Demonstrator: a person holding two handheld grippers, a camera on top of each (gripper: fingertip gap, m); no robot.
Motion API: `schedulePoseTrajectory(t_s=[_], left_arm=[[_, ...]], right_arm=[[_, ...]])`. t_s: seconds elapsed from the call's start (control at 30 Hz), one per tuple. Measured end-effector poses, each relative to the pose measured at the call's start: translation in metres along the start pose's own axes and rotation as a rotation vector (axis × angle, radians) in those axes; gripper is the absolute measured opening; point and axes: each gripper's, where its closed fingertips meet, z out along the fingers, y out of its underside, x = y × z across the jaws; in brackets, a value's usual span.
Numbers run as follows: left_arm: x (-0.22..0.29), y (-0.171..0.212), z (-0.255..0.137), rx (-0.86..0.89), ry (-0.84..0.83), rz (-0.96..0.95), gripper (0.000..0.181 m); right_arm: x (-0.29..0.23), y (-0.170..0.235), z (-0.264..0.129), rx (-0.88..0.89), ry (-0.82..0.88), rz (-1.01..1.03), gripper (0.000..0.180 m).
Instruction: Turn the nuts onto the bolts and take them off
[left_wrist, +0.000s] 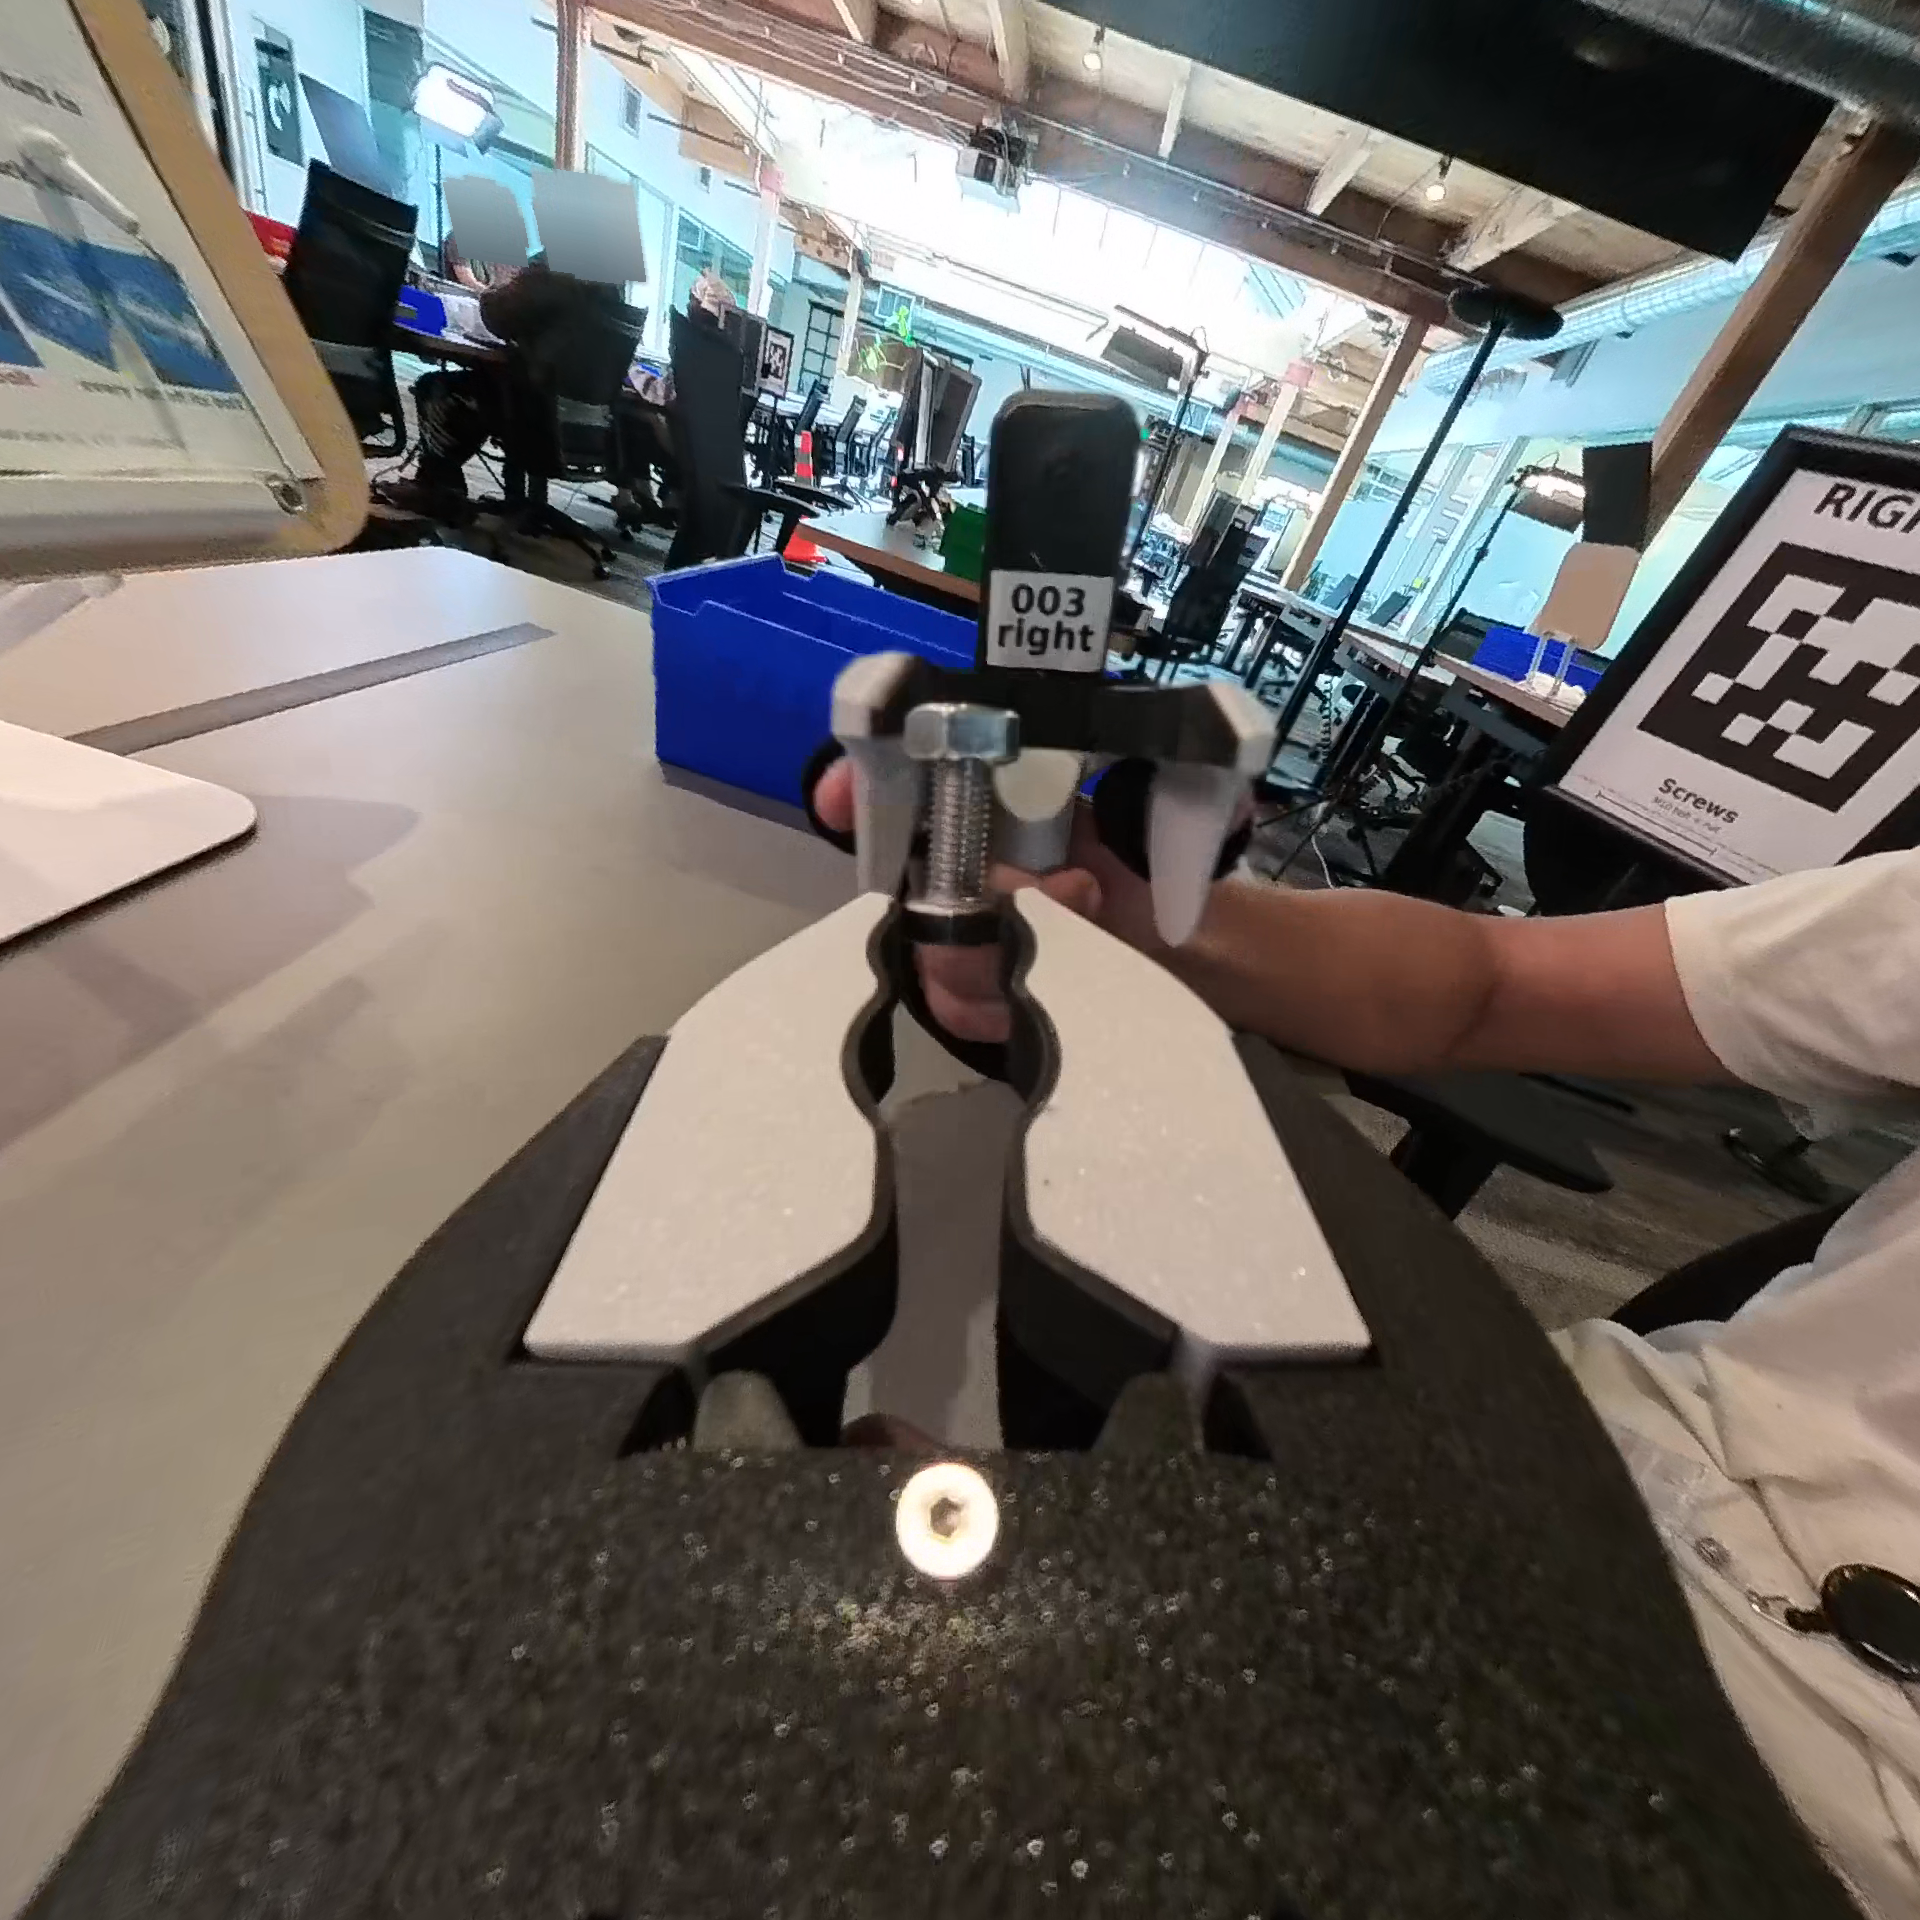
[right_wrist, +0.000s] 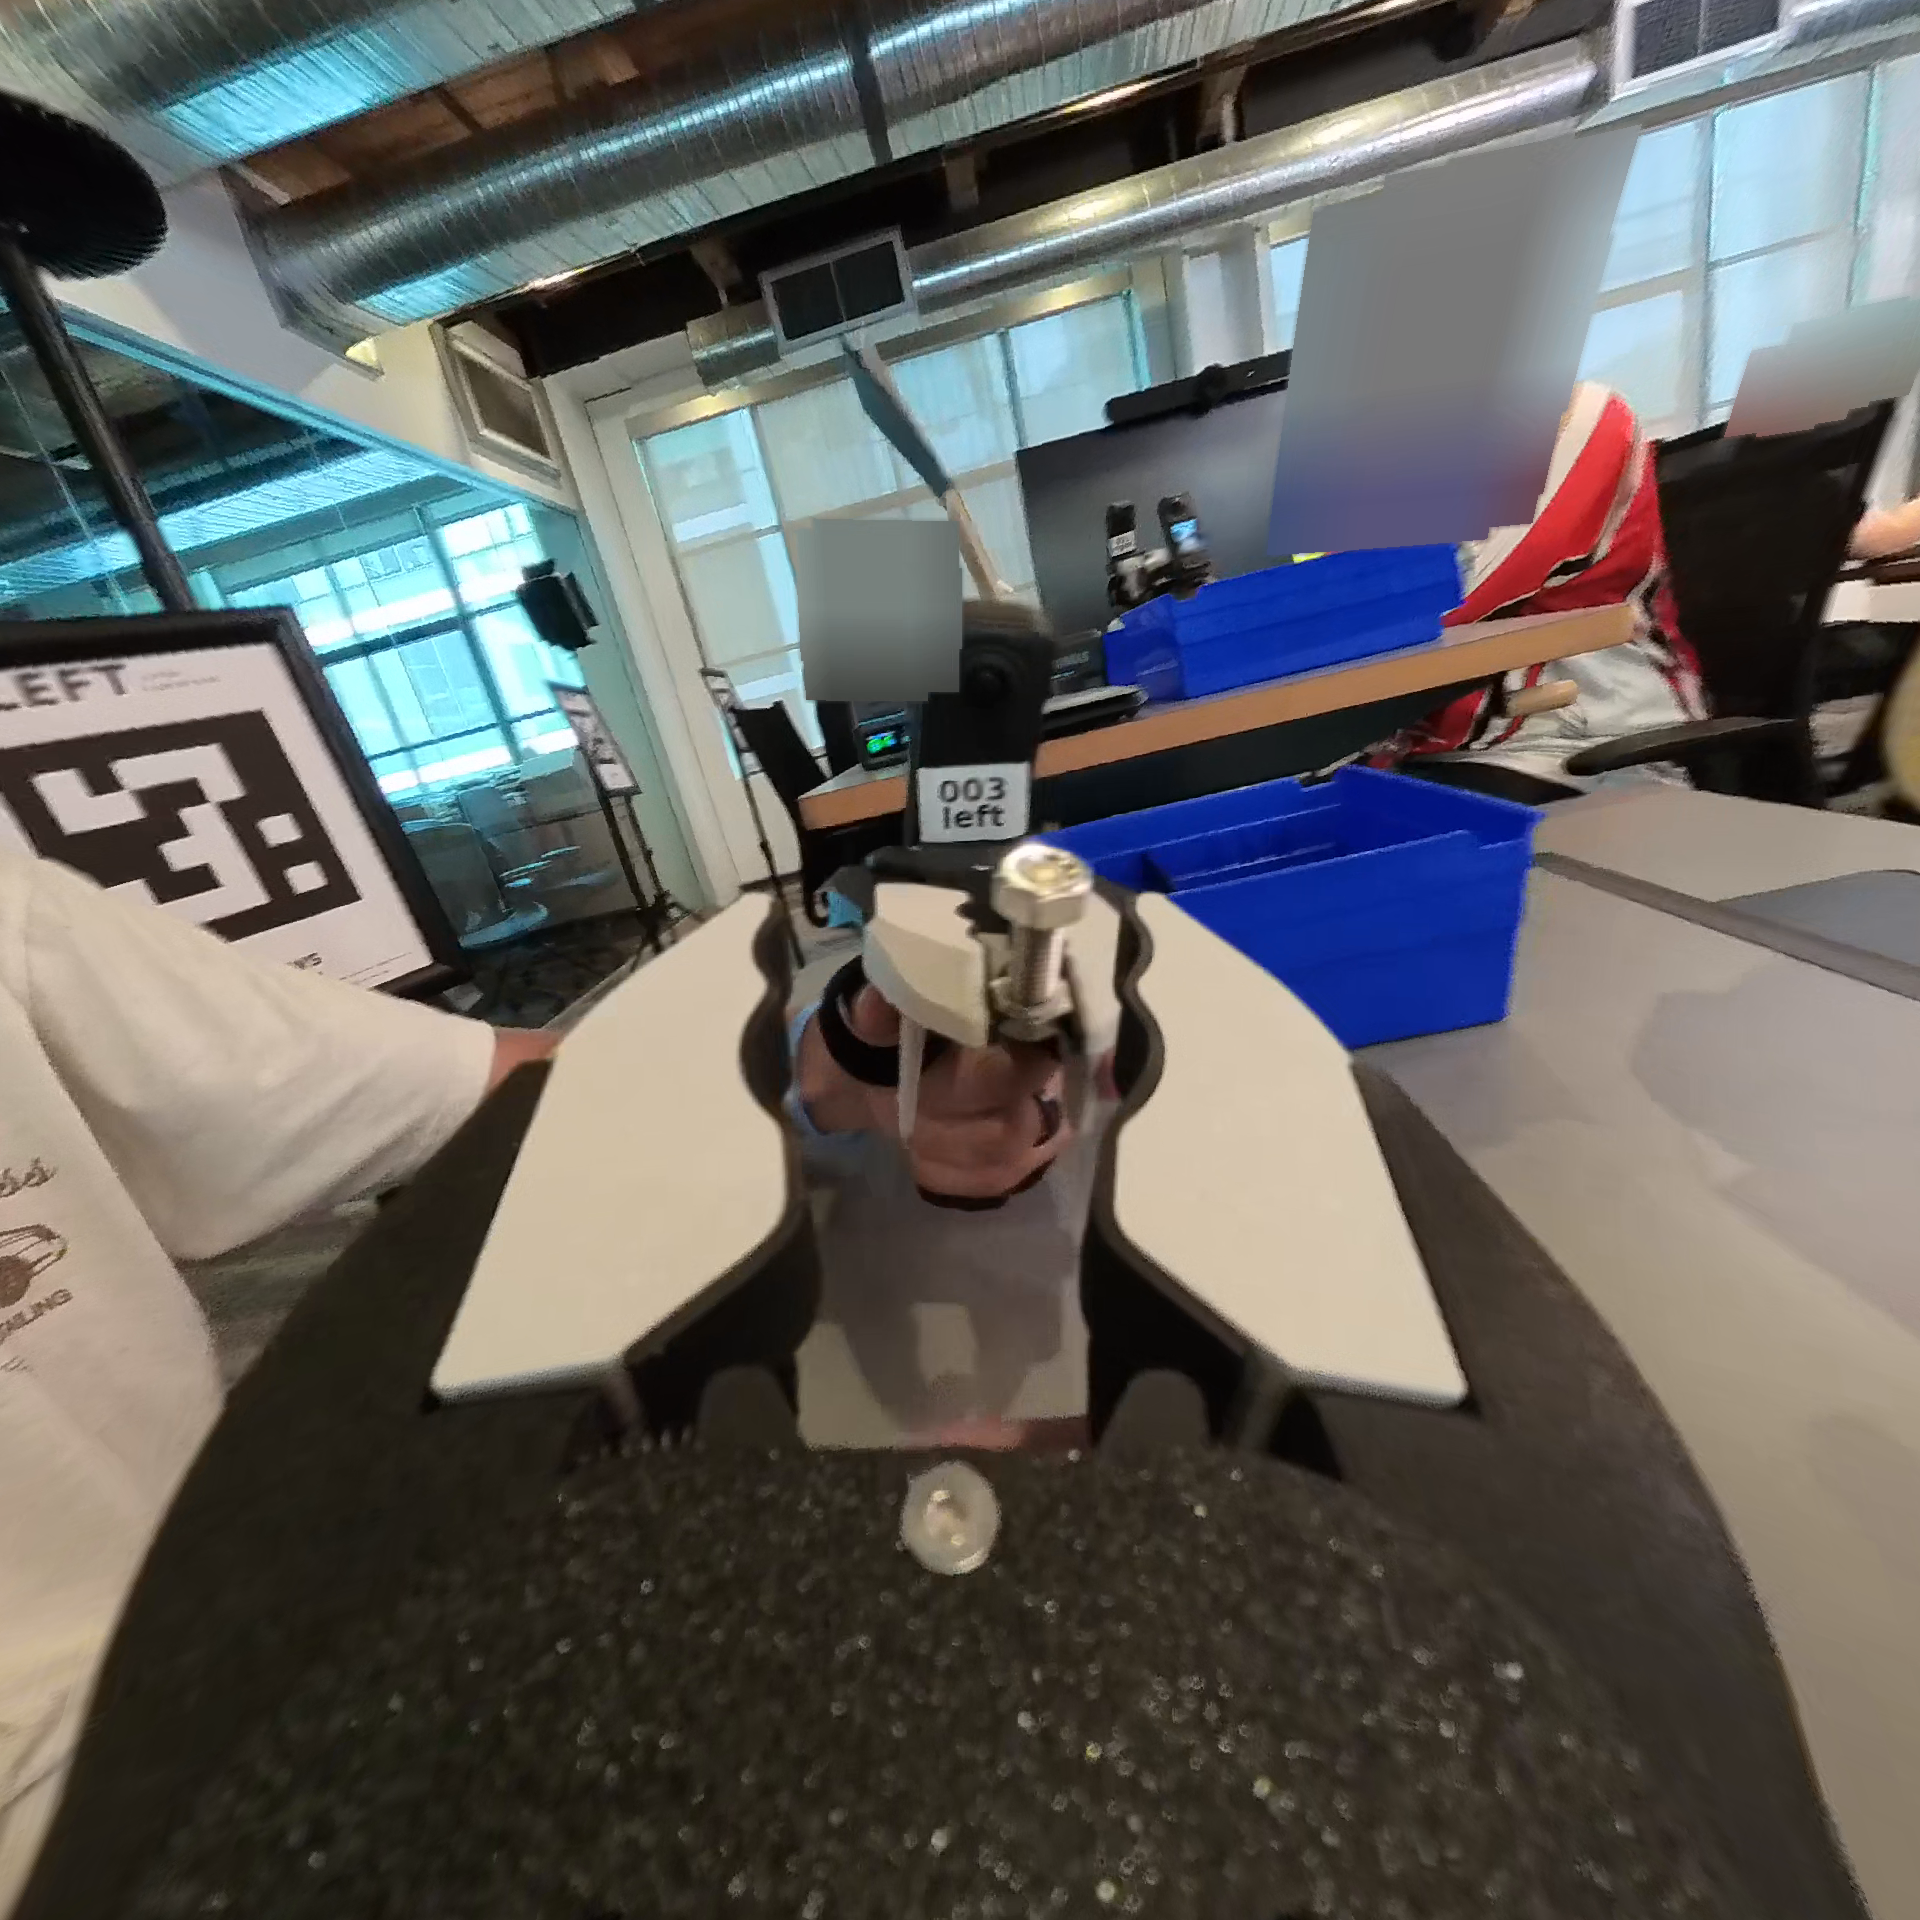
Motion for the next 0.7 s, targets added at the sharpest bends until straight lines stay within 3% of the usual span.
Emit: schedulePoseTrajectory(t_s=[0.13, 0.43, 0.6, 0.7], left_arm=[[0.008, 0.003, 0.004, -0.014, 0.033, 0.012, 0.016], [0.01, 0.002, 0.006, -0.017, 0.023, 0.04, 0.016], [0.002, -0.007, -0.002, 0.023, -0.004, 0.016, 0.016], [0.006, -0.006, -0.002, 0.022, 0.028, 0.003, 0.016]], right_arm=[[0.012, -0.008, -0.002, 0.06, 0.031, 0.053, 0.062], [-0.019, 0.003, 0.021, 0.016, -0.056, 0.034, 0.073], [-0.008, -0.001, 0.003, 0.027, -0.042, 0.035, 0.058], [0.005, -0.005, 0.004, 0.068, -0.009, 0.075, 0.061]])
